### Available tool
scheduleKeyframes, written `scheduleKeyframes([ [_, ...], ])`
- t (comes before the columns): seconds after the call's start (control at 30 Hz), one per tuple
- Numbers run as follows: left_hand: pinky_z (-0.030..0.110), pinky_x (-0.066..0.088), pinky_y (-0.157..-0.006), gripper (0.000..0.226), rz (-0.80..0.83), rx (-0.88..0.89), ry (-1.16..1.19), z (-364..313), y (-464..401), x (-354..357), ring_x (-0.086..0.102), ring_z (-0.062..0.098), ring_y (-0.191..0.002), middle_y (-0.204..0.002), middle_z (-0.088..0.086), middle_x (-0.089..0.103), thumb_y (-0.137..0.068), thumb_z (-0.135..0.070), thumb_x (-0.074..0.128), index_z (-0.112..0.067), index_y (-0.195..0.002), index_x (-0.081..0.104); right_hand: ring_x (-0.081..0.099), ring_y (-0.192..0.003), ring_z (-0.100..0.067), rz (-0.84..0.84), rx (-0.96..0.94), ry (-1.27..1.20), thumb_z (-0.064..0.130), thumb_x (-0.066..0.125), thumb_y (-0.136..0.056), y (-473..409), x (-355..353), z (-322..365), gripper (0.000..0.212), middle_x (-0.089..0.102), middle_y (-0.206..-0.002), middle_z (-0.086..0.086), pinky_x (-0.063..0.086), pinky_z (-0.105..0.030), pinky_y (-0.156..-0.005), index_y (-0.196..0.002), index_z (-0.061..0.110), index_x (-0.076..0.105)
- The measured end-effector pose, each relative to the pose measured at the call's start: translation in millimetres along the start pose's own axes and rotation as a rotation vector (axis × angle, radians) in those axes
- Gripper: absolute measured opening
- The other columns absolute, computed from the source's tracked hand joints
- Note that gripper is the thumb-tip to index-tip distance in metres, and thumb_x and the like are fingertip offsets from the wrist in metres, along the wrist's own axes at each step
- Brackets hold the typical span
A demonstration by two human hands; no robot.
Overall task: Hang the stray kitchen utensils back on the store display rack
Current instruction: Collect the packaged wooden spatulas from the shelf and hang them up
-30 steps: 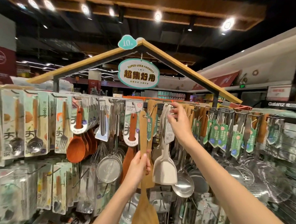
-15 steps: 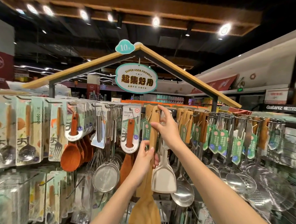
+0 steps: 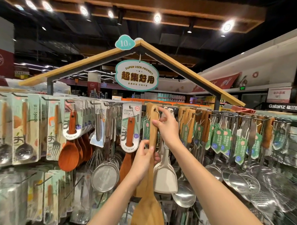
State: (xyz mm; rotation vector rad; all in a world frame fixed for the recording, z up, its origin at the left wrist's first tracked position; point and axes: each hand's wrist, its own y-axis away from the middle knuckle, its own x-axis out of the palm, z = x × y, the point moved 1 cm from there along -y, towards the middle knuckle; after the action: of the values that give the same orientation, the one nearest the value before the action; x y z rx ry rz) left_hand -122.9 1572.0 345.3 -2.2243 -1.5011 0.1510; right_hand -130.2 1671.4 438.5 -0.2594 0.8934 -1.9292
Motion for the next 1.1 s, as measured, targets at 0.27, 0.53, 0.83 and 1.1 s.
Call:
scheduleKeyframes([
  [0.27, 0.028, 0.042, -0.071, 0.053, -0.077, -0.109, -0.303, 7, -9, -13, 0.058, 0.019, -0.087, -0.120, 0.010, 0.057, -0.093, -0.002, 0.040, -0.026, -0.140, 0.035, 0.057, -0.059, 0.010, 0.013, 0.089, 0.007, 0.003, 0.058, -0.090, -18, 15, -12, 0.051, 0.053, -0.075, 0.009, 0.041, -0.004, -0.047, -0.135, 0.021, 0.045],
  [0.53, 0.013, 0.045, -0.066, 0.051, -0.171, -0.097, -0.426, 31, 7, -38, 0.056, 0.001, -0.085, -0.120, 0.003, 0.057, -0.089, 0.003, 0.040, -0.027, -0.130, 0.048, 0.048, -0.082, -0.002, -0.050, -0.004, 0.252, 0.011, 0.054, -0.093, -28, 30, -30, 0.053, 0.052, -0.117, -0.001, 0.040, -0.018, -0.071, -0.140, 0.028, 0.037],
  [0.83, 0.017, 0.032, -0.102, 0.050, -0.090, -0.068, -0.656, 29, 52, -82, 0.043, 0.009, -0.125, -0.135, 0.003, 0.048, -0.089, 0.004, 0.037, -0.020, -0.132, 0.047, 0.022, -0.139, -0.026, 0.005, -0.120, 0.627, -0.016, 0.047, -0.083, 12, 45, -54, 0.092, 0.012, -0.156, -0.002, 0.044, -0.037, -0.090, -0.151, 0.026, 0.001],
  [1.1, 0.027, 0.031, -0.107, 0.048, 0.011, -0.108, -0.799, 53, 100, -162, 0.043, 0.020, -0.128, -0.136, 0.009, 0.047, -0.090, -0.002, 0.046, -0.015, -0.135, 0.046, 0.003, -0.146, -0.025, 0.201, -0.010, 0.741, 0.001, 0.053, -0.090, 98, 76, -76, 0.061, 0.006, -0.158, -0.007, 0.010, -0.039, -0.118, -0.146, 0.013, 0.030],
])
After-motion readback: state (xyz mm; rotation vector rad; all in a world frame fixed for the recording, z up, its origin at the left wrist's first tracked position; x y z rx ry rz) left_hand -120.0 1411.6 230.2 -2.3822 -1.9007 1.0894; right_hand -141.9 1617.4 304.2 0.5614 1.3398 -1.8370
